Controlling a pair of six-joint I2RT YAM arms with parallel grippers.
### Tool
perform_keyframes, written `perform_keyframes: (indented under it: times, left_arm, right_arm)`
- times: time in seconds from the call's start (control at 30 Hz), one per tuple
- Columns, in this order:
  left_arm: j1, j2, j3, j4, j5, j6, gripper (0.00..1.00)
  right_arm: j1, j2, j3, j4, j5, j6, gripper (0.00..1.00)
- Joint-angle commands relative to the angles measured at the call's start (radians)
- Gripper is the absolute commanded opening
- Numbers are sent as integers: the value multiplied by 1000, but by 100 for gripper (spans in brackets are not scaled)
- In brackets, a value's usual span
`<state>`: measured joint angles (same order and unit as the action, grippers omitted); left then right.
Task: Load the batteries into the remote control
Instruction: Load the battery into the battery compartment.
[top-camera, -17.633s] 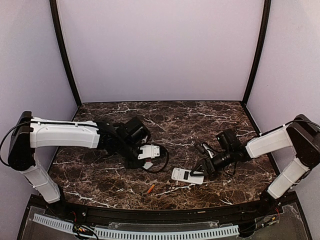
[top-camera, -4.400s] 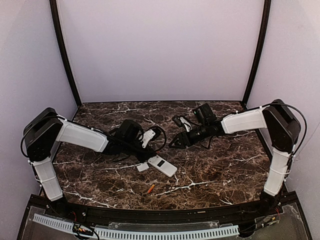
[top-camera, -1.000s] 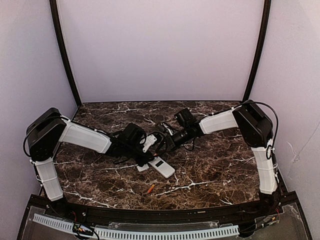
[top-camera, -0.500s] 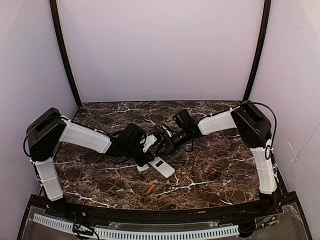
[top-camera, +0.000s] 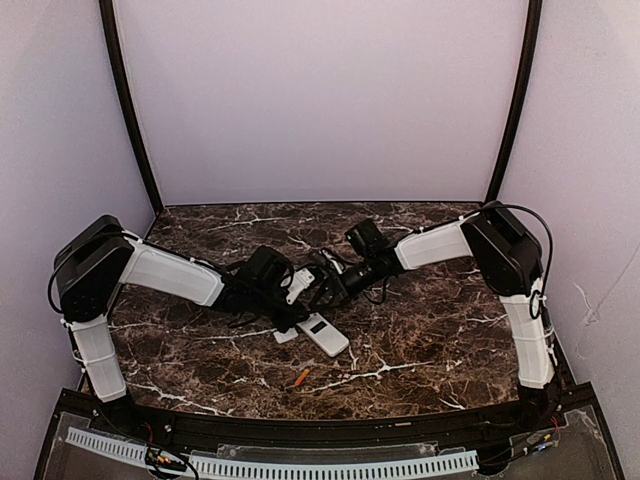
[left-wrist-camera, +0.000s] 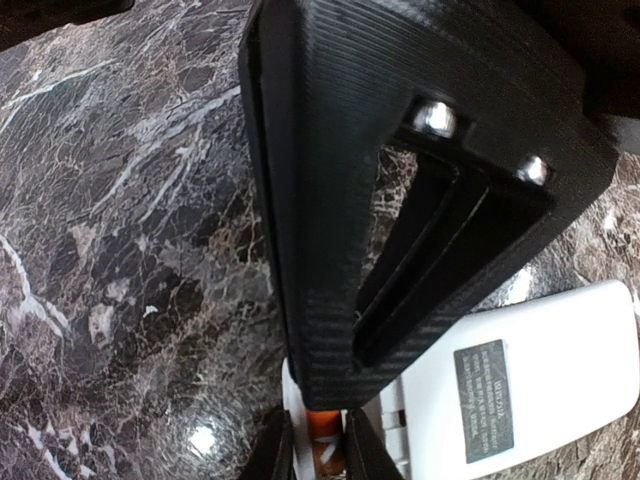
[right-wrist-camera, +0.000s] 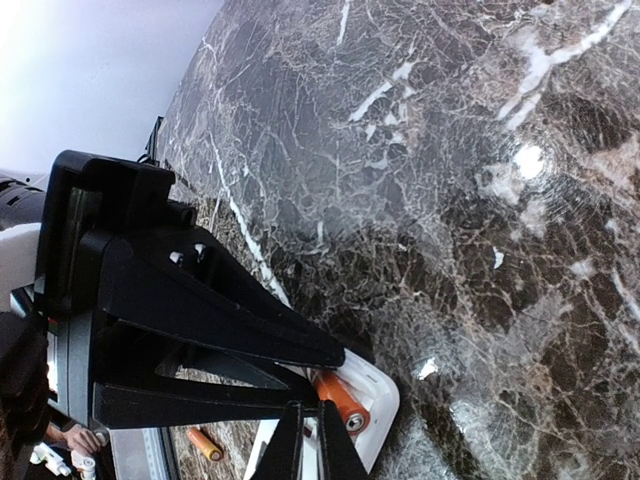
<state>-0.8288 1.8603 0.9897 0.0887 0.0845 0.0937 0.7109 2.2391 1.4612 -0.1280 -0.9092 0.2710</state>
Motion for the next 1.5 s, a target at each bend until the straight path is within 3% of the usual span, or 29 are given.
perform_keyframes:
  times: [0.0, 0.73, 1.47]
  left_arm:
    - [-4, 20, 6, -50, -13, 10, 18]
    - [-4, 22, 11, -58, -16, 13, 18]
    - [-4, 30, 15, -59, -17, 15, 18]
  right_arm:
    - [-3, -15, 6, -4, 19, -6, 7]
    - [-35, -24, -7, -2, 29, -9, 7]
    - [17, 22, 40, -49, 36, -34, 4]
